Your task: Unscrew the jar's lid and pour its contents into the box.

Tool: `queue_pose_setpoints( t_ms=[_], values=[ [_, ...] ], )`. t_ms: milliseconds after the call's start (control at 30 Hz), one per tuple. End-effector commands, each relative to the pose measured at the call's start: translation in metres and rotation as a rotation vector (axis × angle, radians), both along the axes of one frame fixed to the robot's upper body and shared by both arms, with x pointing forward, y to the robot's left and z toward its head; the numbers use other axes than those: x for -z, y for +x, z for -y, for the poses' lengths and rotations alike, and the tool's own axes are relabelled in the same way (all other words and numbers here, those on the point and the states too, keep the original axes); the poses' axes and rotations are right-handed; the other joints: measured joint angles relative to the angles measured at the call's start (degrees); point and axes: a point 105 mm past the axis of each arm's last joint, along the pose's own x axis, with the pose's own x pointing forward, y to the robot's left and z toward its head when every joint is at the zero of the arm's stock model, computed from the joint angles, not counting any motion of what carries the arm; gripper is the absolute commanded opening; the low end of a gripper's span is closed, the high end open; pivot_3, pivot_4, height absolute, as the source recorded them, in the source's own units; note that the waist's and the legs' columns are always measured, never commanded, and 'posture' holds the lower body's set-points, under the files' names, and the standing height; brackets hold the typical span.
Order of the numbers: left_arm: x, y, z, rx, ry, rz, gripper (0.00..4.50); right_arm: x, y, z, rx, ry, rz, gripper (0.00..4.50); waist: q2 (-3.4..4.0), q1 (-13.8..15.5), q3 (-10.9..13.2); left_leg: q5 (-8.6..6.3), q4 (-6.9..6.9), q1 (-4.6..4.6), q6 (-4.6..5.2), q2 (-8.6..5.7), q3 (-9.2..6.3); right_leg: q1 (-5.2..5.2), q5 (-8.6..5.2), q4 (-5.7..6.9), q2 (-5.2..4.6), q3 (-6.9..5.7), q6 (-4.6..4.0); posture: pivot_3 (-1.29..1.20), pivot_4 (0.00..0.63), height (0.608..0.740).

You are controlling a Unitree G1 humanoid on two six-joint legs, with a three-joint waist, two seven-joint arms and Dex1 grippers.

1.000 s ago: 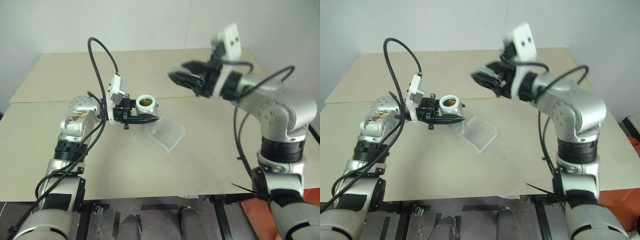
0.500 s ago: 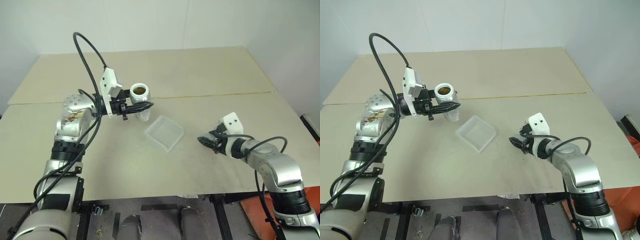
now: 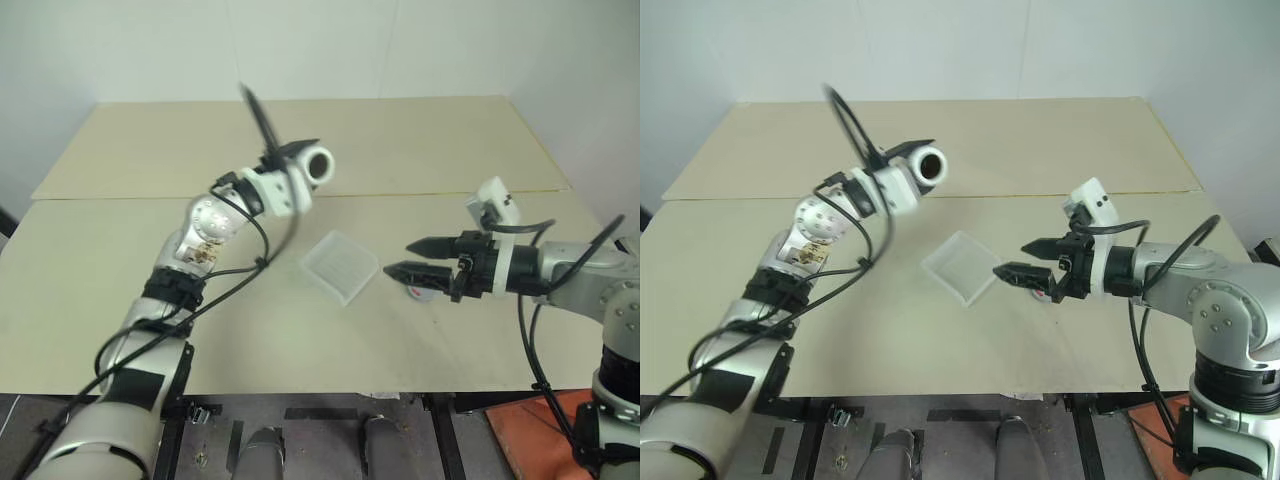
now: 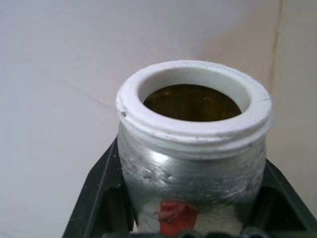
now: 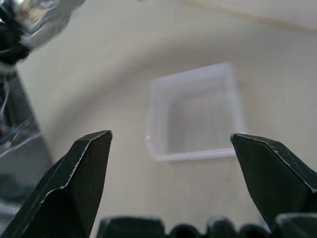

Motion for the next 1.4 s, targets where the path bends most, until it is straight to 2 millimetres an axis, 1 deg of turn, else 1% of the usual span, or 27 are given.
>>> queue_pose_setpoints(
  t_ms=[33, 67, 100, 167, 233, 367, 467, 533, 700, 800, 900, 967, 1000, 1067, 1100, 1133, 1167, 1200, 1233, 1300, 1400],
  values=[
    [-0.015, -0.009, 0.022, 0.052, 0.245, 0.487, 2.02, -0.017, -0.008, -0.003, -0.065, -0.011, 0.023, 4.48, -0.02, 0.41, 0.01, 0.0, 0.01, -0.04, 0.0, 0.0, 0.0, -0.04, 0.0, 0.03, 0.0, 0.0, 0.0, 0.0, 0.15, 0.74],
    [-0.014, -0.01, 0.029, 0.087, 0.339, 0.606, 2.02, -0.021, -0.008, -0.004, -0.079, -0.011, 0.029, 4.48, -0.02, 0.56, 0.01, 0.0, 0.01, -0.05, 0.0, -0.02, -0.01, -0.02, 0.02, 0.02, -0.01, 0.0, 0.04, 0.0, 0.15, 0.74],
    [-0.011, -0.011, 0.035, 0.12, 0.414, 0.687, 2.02, -0.024, -0.009, -0.005, -0.091, -0.013, 0.037, 4.48, -0.02, 0.72, 0.01, 0.0, 0.02, -0.08, 0.0, -0.03, -0.01, -0.02, 0.02, 0.02, -0.01, 0.0, 0.05, 0.0, 0.15, 0.74],
    [-0.004, -0.011, 0.041, 0.181, 0.512, 0.805, 2.02, -0.028, -0.009, -0.006, -0.108, -0.017, 0.048, 4.48, -0.02, 1.03, 0.01, 0.0, 0.01, -0.14, 0.0, -0.04, 0.0, 0.0, 0.05, 0.06, -0.03, 0.0, 0.11, 0.0, 0.15, 0.74],
    [0.01, -0.007, 0.047, 0.218, 0.619, 0.823, 2.02, -0.032, -0.008, -0.007, -0.121, -0.016, 0.061, 4.48, 0.0, 1.27, 0.0, 0.0, 0.01, -0.21, 0.0, -0.06, 0.0, -0.03, 0.07, 0.1, -0.05, -0.01, 0.14, 0.0, 0.15, 0.74],
    [0.025, 0.003, 0.052, 0.209, 0.748, 0.813, 2.02, -0.038, -0.006, -0.009, -0.116, 0.003, 0.084, 4.48, -0.01, 1.24, 0.01, 0.0, 0.01, -0.39, -0.01, -0.06, 0.02, -0.24, 0.07, 0.14, -0.04, -0.02, 0.14, 0.0, 0.15, 0.74],
    [0.028, 0.007, 0.053, 0.195, 0.782, 0.804, 2.02, -0.043, -0.008, -0.009, -0.114, 0.024, 0.105, 4.48, -0.01, 1.25, 0.01, 0.01, 0.01, -0.46, -0.02, -0.05, 0.02, -0.3, 0.07, 0.18, -0.04, -0.01, 0.14, 0.0, 0.15, 0.74],
    [0.028, 0.005, 0.054, 0.209, 0.773, 0.806, 2.02, -0.044, -0.01, -0.01, -0.116, 0.033, 0.113, 4.48, -0.01, 1.33, 0.01, 0.01, 0.01, -0.49, -0.02, -0.05, 0.02, -0.3, 0.07, 0.16, -0.05, -0.02, 0.14, 0.0, 0.15, 0.74],
    [0.028, 0.002, 0.054, 0.218, 0.732, 0.78, 2.02, -0.043, -0.01, -0.009, -0.103, 0.037, 0.114, 4.48, -0.01, 1.63, 0.01, 0.01, 0.01, -0.5, -0.02, -0.06, 0.02, -0.29, 0.07, 0.17, -0.07, -0.03, 0.14, 0.0, 0.15, 0.74],
    [0.024, 0.002, 0.052, 0.196, 0.68, 0.723, 2.02, -0.042, -0.01, -0.009, -0.098, 0.035, 0.115, 4.48, -0.01, 1.63, 0.01, 0.01, 0.01, -0.49, -0.02, -0.06, 0.02, -0.29, 0.07, 0.18, -0.07, -0.04, 0.14, 0.0, 0.15, 0.74],
    [0.014, 0.01, 0.042, 0.105, 0.547, 0.547, 2.02, -0.038, -0.007, -0.01, -0.072, 0.018, 0.154, 4.48, -0.01, 1.63, 0.01, 0.01, 0.01, -0.49, -0.02, -0.05, 0.01, -0.29, 0.07, 0.17, -0.07, -0.04, 0.14, 0.0, 0.15, 0.74],
    [0.004, 0.018, 0.028, 0.024, 0.425, 0.387, 2.02, -0.034, -0.002, -0.011, -0.031, -0.003, 0.263, 4.48, -0.01, 1.59, 0.01, 0.01, 0.02, -0.49, -0.02, -0.05, 0.02, -0.29, 0.07, 0.18, -0.07, -0.04, 0.14, 0.0, 0.15, 0.74],
    [-0.001, 0.02, 0.021, -0.004, 0.359, 0.317, 2.02, -0.031, -0.001, -0.01, -0.022, -0.012, 0.281, 4.48, -0.01, 1.53, 0.01, 0.02, 0.01, -0.48, -0.03, -0.05, 0.02, -0.29, 0.07, 0.17, -0.07, -0.04, 0.14, 0.0, 0.15, 0.74],
    [-0.009, 0.028, 0.006, -0.083, 0.196, 0.134, 2.02, -0.029, 0.001, -0.008, -0.015, -0.008, 0.321, 4.48, 0.0, 1.16, 0.01, 0.04, 0.02, -0.47, -0.07, -0.05, 0.03, -0.29, 0.07, 0.17, -0.07, -0.04, 0.14, 0.0, 0.15, 0.74],
    [-0.011, 0.032, 0.0, -0.106, 0.063, -0.002, 2.02, -0.028, 0.002, -0.007, -0.015, -0.01, 0.34, 4.48, 0.01, 0.94, 0.0, 0.08, 0.02, -0.45, -0.14, -0.05, 0.04, -0.27, 0.06, 0.17, -0.08, -0.04, 0.14, 0.0, 0.15, 0.74],
    [-0.012, 0.035, -0.008, -0.123, -0.049, -0.111, 2.02, -0.028, 0.004, -0.005, -0.014, -0.013, 0.356, 4.48, 0.02, 0.61, -0.01, 0.14, 0.01, -0.42, -0.24, -0.04, 0.04, -0.25, 0.07, 0.19, -0.08, -0.04, 0.14, 0.0, 0.15, 0.74],
    [-0.012, 0.036, -0.014, -0.123, -0.12, -0.187, 2.02, -0.027, 0.005, -0.004, -0.012, -0.018, 0.367, 4.48, 0.02, 0.43, -0.01, 0.16, 0.02, -0.4, -0.28, -0.03, 0.03, -0.24, 0.07, 0.19, -0.08, -0.04, 0.14, 0.0, 0.15, 0.74],
    [-0.01, 0.037, -0.021, -0.118, -0.225, -0.307, 2.02, -0.026, 0.007, -0.003, -0.008, -0.027, 0.372, 4.48, 0.02, 0.32, -0.01, 0.14, 0.01, -0.39, -0.25, -0.03, 0.02, -0.22, 0.07, 0.19, -0.08, -0.04, 0.14, 0.0, 0.15, 0.74],
    [-0.009, 0.039, -0.03, -0.122, -0.337, -0.434, 2.02, -0.025, 0.008, -0.001, -0.008, -0.035, 0.373, 4.48, 0.02, 0.24, -0.01, 0.14, 0.01, -0.39, -0.25, -0.03, 0.01, -0.21, 0.07, 0.21, -0.08, -0.04, 0.14, 0.0, 0.15, 0.74],
    [-0.004, 0.04, -0.048, -0.115, -0.539, -0.633, 2.02, -0.024, 0.01, 0.002, -0.009, -0.046, 0.374, 4.48, 0.02, -0.04, -0.01, 0.14, 0.03, -0.39, -0.24, -0.03, -0.01, -0.19, 0.07, 0.25, -0.08, -0.05, 0.13, 0.0, 0.15, 0.74],
    [0.007, 0.032, -0.066, -0.084, -0.712, -0.859, 2.02, -0.024, 0.011, 0.006, -0.014, -0.056, 0.376, 4.48, 0.02, -1.0, -0.01, 0.13, 0.05, -0.36, -0.23, -0.03, -0.04, -0.17, 0.07, 0.26, -0.07, -0.05, 0.13, 0.0, 0.15, 0.74]
  ],
)
